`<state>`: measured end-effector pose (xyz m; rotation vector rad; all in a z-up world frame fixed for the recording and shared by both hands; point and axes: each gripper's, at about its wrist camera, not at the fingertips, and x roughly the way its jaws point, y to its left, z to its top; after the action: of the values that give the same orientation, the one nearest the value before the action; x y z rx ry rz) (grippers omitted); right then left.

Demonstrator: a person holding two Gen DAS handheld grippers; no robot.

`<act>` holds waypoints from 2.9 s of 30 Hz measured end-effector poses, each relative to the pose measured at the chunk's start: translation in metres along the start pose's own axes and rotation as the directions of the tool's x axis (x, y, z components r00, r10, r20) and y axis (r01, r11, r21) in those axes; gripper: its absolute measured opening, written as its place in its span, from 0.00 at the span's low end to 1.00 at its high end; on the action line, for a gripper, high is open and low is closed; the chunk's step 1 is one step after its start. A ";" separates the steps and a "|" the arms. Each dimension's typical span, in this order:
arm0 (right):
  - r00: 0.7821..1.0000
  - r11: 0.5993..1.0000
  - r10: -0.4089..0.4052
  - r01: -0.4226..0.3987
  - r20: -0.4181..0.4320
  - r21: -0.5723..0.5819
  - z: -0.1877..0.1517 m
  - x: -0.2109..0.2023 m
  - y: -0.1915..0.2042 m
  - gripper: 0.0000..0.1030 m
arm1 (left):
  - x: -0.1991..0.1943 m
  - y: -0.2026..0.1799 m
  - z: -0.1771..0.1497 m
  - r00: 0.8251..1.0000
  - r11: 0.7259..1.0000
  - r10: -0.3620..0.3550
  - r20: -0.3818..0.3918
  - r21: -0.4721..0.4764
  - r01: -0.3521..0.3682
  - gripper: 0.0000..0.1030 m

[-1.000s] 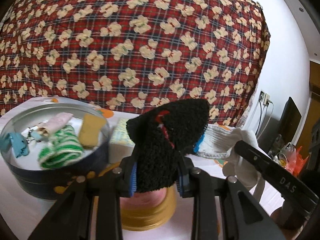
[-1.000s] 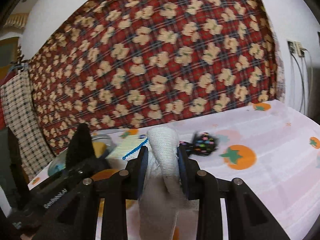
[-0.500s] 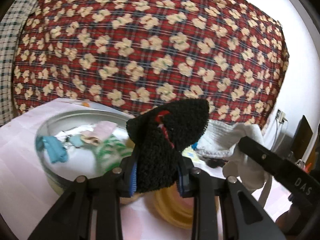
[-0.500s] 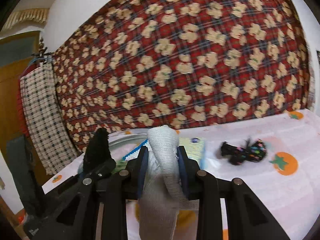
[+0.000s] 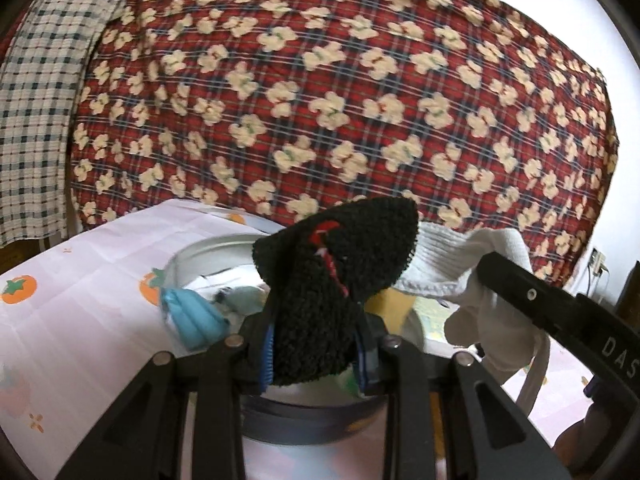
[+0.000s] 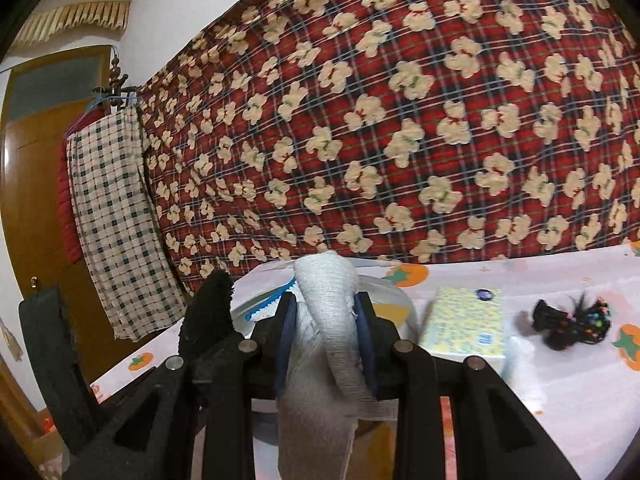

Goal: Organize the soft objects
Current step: 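Lower the wristband and white cloth into the tin and open both grippers, then raise both grippers from the tin and move toward the black beaded hair tie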

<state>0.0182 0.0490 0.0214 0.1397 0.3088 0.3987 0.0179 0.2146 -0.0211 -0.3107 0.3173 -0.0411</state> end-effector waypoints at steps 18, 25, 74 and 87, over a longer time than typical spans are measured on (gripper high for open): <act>0.998 1.000 -0.024 0.024 -0.056 0.008 0.011 0.092 0.030 0.31 | 0.043 0.047 0.023 0.992 0.993 0.119 -0.045 -0.007 -0.119 0.28; 0.993 0.997 -0.056 0.060 -0.106 0.038 0.015 0.124 0.030 0.31 | 0.067 0.048 0.029 0.984 0.988 0.151 -0.093 0.018 -0.150 0.28; 0.982 0.984 -0.138 0.151 0.132 -0.098 -0.021 0.082 0.037 0.83 | 0.062 0.053 0.020 0.942 0.942 0.335 0.021 0.017 -0.336 1.00; 0.983 0.985 -0.129 0.142 0.129 -0.101 -0.026 0.063 0.032 0.83 | 0.037 0.028 0.012 0.917 0.914 0.383 0.110 0.100 -0.394 1.00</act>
<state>0.0532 0.1053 -0.0141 0.0348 0.1740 0.2699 0.0567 0.2411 -0.0296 -0.1236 0.2826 0.3456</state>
